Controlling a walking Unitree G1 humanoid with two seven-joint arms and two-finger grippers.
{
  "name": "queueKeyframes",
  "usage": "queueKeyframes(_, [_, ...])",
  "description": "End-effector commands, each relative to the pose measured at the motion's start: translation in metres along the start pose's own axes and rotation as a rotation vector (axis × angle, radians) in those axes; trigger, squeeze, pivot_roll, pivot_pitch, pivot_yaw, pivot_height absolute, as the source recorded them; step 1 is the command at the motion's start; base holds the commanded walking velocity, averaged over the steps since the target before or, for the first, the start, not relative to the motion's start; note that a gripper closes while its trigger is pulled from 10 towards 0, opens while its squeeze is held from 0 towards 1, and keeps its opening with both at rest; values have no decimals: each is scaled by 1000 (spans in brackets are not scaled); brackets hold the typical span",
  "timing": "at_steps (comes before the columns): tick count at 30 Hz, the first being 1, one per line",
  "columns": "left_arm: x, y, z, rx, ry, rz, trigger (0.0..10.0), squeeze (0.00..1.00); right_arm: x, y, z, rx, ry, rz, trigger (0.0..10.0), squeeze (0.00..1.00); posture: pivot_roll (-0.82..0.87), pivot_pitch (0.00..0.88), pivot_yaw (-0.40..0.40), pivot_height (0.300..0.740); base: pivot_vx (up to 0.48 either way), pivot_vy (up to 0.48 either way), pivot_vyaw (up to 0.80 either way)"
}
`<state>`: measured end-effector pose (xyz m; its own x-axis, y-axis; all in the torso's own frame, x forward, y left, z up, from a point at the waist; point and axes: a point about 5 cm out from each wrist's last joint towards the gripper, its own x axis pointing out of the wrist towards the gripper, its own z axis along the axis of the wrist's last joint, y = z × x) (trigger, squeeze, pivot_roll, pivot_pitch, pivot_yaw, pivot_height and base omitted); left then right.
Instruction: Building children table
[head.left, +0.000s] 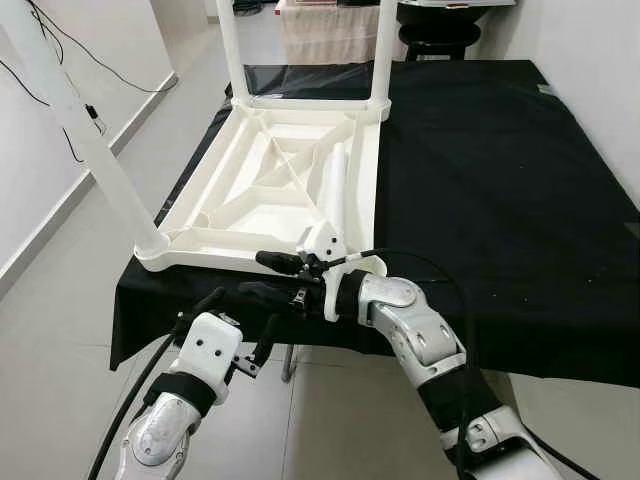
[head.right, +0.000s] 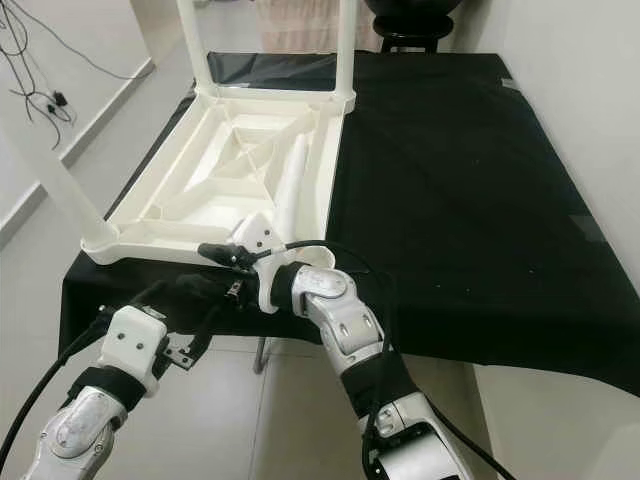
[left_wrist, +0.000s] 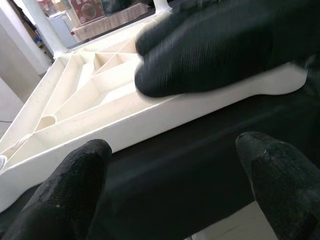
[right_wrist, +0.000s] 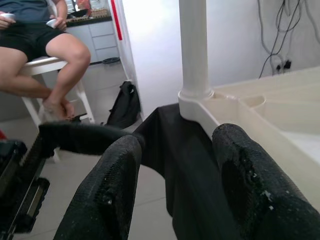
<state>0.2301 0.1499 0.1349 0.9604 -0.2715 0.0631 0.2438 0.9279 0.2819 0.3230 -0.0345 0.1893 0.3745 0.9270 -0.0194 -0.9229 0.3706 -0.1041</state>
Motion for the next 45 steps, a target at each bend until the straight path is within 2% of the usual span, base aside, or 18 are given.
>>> queueKeyframes(1, [-2, 1, -8, -6, 38, -7, 10000, 0, 0, 4, 0, 3, 4, 7, 10000, 0, 20, 114, 47, 740, 0, 0, 0])
queueKeyframes(7, [-2, 1, -8, -2, 38, -7, 10000, 0, -5, -4, -4, -124, 75, -82, 10000, 0, 26, 113, 51, 740, 0, 0, 0])
queueKeyframes(8, [-2, 2, -8, 0, 39, -6, 10000, 0, -3, -10, -2, -216, 98, -156, 10000, 0, 26, 112, 49, 740, 0, 0, 0])
queueKeyframes(9, [-2, 2, -8, 0, 39, -6, 10000, 0, -3, -10, -2, -216, 98, -156, 10000, 0, 26, 112, 49, 740, 0, 0, 0])
queueKeyframes(10, [-2, 1, -8, 0, 40, -5, 10000, 0, -1, -16, 1, -284, 101, -228, 10000, 0, 27, 112, 49, 740, 0, 0, 0])
queueKeyframes(15, [-2, 1, -8, 1, 41, -3, 10000, 0, 2, -23, 9, -352, 86, -319, 10000, 0, 27, 111, 48, 740, 0, 0, 0])
queueKeyframes(19, [-2, 1, -8, 1, 42, -3, 10000, 0, 4, -22, 12, -394, 92, -298, 10000, 0, 27, 107, 47, 740, 0, 0, 0])
queueKeyframes(20, [-2, 1, -8, 1, 42, -3, 10000, 0, 4, -22, 12, -394, 92, -298, 10000, 0, 27, 107, 47, 740, 0, 0, 0])
queueKeyframes(21, [-2, 0, -8, 1, 43, -4, 10000, 0, 5, -19, 14, -299, 78, -256, 10000, 0, 28, 104, 44, 740, 0, 0, 0])
queueKeyframes(23, [-2, 0, -8, 1, 43, -4, 10000, 0, 5, -19, 14, -299, 78, -256, 10000, 0, 28, 104, 44, 740, 0, 0, 0])
queueKeyframes(24, [-2, 0, -8, 1, 43, -4, 10000, 0, 6, -15, 15, -205, 59, -213, 10000, 0, 28, 104, 44, 740, 0, 0, 0])
queueKeyframes(25, [-2, 0, -8, 1, 43, -4, 10000, 0, 6, -15, 15, -205, 59, -213, 10000, 0, 28, 104, 44, 740, 0, 0, 0])
queueKeyframes(26, [-2, 0, -9, 1, 43, -5, 10000, 0, 5, -9, 19, -61, 40, -124, 10000, 0, 26, 103, 44, 740, 0, 0, 0])
queueKeyframes(27, [-2, 0, -9, 1, 43, -5, 10000, 0, 5, -9, 19, -61, 40, -124, 10000, 0, 26, 103, 44, 740, 0, 0, 0])
queueKeyframes(28, [-2, 0, -9, 1, 43, -6, 10000, 0, 4, -4, 22, 27, 26, -56, 10000, 0, 26, 103, 44, 740, 0, 0, 0])
queueKeyframes(37, [-2, -1, -9, 1, 44, -12, 10000, 0, 1, -5, 1, -47, 123, -52, 9255, 0, 25, 100, 46, 740, 0, 0, 0])
queueKeyframes(38, [-2, -1, -9, 1, 45, -12, 10000, 0, 2, -5, -1, -45, 127, -62, 0, 0, 27, 102, 48, 740, 0, 0, 0])
queueKeyframes(45, [-2, 1, -8, 3, 45, -7, 10000, 0, 6, -8, 2, 10, 104, -111, 0, 0, 29, 108, 50, 740, 0, 0, 0])
